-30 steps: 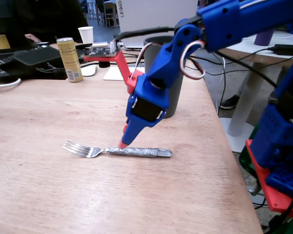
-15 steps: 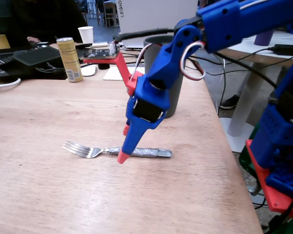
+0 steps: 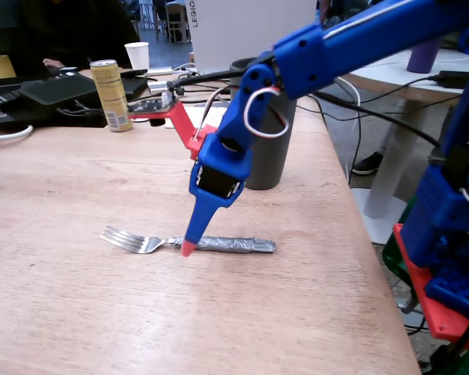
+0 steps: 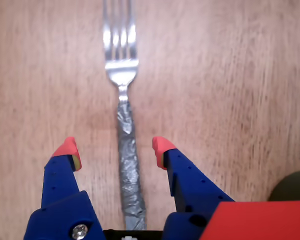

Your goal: Grab the fork and place it in gray glass

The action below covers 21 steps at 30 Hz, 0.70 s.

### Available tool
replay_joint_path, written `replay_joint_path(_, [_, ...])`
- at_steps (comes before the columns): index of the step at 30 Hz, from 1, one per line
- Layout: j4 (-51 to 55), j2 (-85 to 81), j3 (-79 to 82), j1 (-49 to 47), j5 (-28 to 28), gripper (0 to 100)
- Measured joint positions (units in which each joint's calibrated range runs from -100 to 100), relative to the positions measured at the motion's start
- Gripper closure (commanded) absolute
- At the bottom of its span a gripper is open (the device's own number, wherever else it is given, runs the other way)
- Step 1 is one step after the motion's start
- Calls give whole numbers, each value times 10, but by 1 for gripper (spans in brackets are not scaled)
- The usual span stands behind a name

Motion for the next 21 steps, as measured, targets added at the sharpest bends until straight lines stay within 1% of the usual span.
replay_joint_path(6, [0,38,-39,0,0,67])
replay_joint_path(12, [0,40,-40,0,0,67])
replay_joint_path(14, [23,40,-40,0,0,67])
replay_joint_path(16, [75,55,-49,0,0,67])
replay_joint_path(21, [135,125,-147,-4,0,67])
